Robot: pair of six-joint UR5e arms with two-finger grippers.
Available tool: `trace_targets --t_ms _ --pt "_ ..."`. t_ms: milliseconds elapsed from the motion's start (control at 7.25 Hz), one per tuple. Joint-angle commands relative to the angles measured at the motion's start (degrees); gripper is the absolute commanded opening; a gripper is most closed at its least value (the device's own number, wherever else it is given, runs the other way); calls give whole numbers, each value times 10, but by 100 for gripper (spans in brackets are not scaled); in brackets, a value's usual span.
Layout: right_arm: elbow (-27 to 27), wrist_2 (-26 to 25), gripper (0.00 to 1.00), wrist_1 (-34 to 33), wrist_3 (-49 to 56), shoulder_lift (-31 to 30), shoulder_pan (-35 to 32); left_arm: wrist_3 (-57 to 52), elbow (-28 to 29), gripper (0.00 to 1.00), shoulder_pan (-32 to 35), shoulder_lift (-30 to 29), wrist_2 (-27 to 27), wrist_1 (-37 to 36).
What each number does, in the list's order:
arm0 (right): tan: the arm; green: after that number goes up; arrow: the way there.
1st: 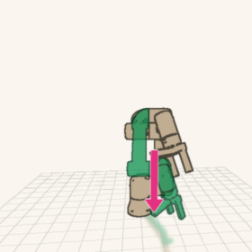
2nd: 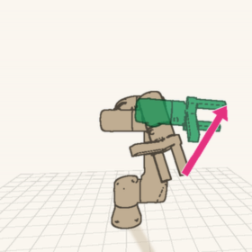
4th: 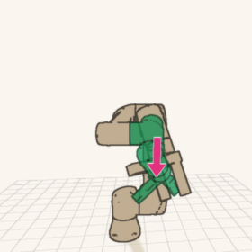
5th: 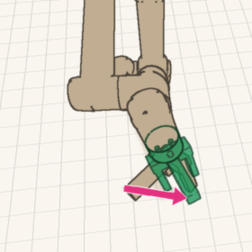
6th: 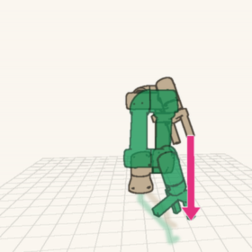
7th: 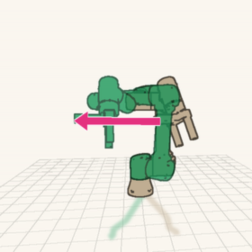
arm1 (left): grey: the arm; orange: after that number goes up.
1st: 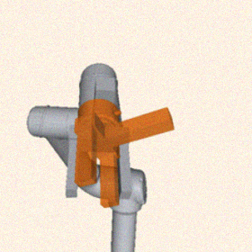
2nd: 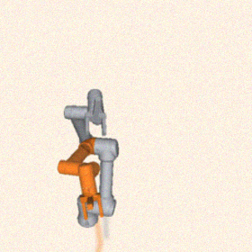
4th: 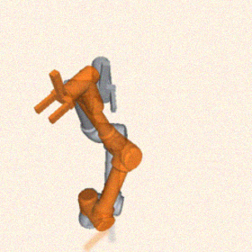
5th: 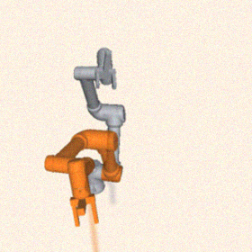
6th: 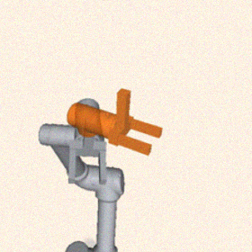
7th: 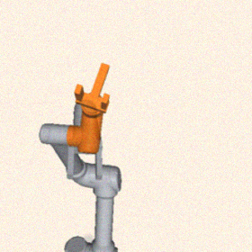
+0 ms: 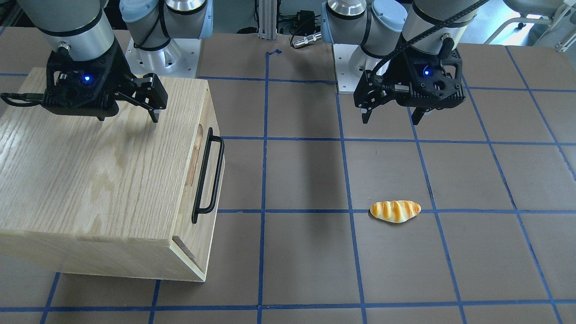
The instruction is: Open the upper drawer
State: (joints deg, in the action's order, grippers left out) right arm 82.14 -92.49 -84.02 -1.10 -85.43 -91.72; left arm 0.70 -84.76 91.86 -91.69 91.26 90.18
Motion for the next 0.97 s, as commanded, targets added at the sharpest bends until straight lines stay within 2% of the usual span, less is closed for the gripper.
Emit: trace_targets --t_ms 0,828 --pt "0 0 100 0 0 0 0 -1 1 100 0 -2 -1 -1" --pt "0 0 100 0 0 0 1 -4 -8 100 4 -1 0 -1"
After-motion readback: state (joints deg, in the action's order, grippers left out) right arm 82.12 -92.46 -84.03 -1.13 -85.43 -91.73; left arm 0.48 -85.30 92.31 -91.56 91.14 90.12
